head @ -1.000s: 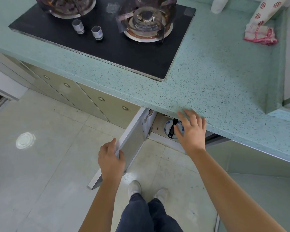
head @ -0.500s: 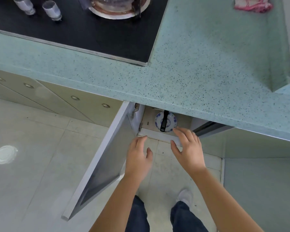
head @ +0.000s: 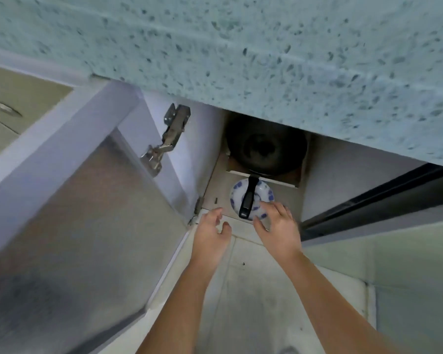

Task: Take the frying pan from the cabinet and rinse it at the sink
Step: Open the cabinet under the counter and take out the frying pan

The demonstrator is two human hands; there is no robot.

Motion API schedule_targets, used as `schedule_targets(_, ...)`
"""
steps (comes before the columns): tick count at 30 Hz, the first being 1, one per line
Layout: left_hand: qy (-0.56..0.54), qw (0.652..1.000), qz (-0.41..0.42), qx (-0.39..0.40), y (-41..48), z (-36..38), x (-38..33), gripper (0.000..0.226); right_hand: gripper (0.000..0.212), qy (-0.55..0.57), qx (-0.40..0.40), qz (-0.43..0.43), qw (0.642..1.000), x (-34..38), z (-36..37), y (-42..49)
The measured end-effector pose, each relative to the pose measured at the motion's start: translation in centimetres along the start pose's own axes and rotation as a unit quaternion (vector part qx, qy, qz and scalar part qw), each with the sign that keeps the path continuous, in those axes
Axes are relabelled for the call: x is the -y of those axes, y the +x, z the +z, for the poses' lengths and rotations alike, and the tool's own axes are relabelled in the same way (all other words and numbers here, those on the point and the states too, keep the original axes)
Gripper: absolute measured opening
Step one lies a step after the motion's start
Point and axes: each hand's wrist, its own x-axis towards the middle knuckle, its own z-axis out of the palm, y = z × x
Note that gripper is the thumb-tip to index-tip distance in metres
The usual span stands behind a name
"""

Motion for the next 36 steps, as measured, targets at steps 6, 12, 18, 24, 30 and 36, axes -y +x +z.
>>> schedule_targets(6,-0.008,1.0,0.012,-0.005,8.6,5.2,3.1,0.029,0.04,0.047,-0.009,0.04,0.998,-5.4,7.3,6.3)
schedule_targets(12,-0.034,0.999,0.032,-0.001,14.8,10.0,4.6,0.037,0.039,0.077,-0.061,0.052,0.994,-9.4,12.9,10.7)
schedule_targets(18,-0.053,0.998,0.013,0.016,18.1,13.2,6.4,0.025,0.041,0.18,-0.052,0.137,0.973,-11.5,16.2,13.1)
schedule_targets(24,-0.109,0.992,-0.016,0.068,19.6,15.5,7.9,0.034,0.034,0.348,-0.027,0.213,0.913,-11.4,17.3,15.6)
schedule_targets(30,-0.147,0.982,-0.006,0.121,21.0,16.2,8.4,0.013,0.014,0.533,0.094,0.291,0.789,-11.6,17.7,16.2)
schedule_targets(36,-0.118,0.977,-0.025,0.175,21.4,16.3,8.6,0.018,0.021,0.65,0.188,0.3,0.672,-12.4,18.7,17.0)
